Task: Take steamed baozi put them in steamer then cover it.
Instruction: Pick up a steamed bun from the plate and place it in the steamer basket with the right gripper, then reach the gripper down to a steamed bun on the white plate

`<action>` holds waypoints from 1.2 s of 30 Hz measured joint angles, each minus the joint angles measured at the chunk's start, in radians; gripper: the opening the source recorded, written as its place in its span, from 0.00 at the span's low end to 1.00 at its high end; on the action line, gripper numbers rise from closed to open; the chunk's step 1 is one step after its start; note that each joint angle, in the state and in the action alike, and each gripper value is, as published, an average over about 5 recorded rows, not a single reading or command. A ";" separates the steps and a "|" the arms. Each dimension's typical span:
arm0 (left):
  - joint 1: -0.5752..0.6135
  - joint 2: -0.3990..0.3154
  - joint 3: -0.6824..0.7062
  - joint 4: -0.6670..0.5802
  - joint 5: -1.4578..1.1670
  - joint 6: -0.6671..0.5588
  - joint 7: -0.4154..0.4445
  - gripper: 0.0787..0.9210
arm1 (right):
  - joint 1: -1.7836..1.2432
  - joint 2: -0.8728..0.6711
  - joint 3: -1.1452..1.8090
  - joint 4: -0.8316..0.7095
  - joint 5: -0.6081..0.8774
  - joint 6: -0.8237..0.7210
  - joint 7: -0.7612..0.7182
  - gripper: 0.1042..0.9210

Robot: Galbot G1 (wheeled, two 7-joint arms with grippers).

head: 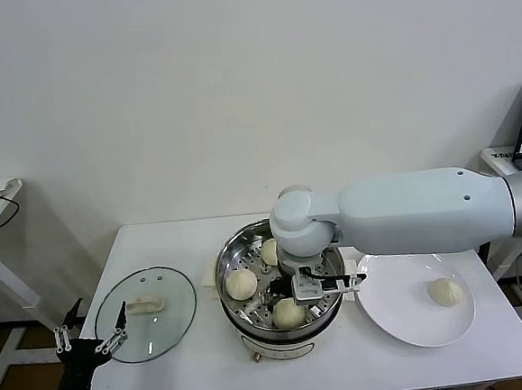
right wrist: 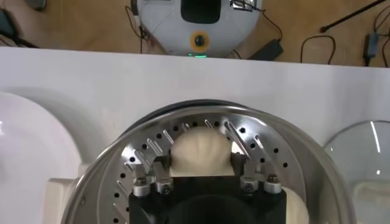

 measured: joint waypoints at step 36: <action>0.026 0.000 0.073 -0.039 0.033 -0.020 -0.008 0.88 | -0.098 -0.636 0.163 -0.176 0.176 -0.393 -0.126 0.88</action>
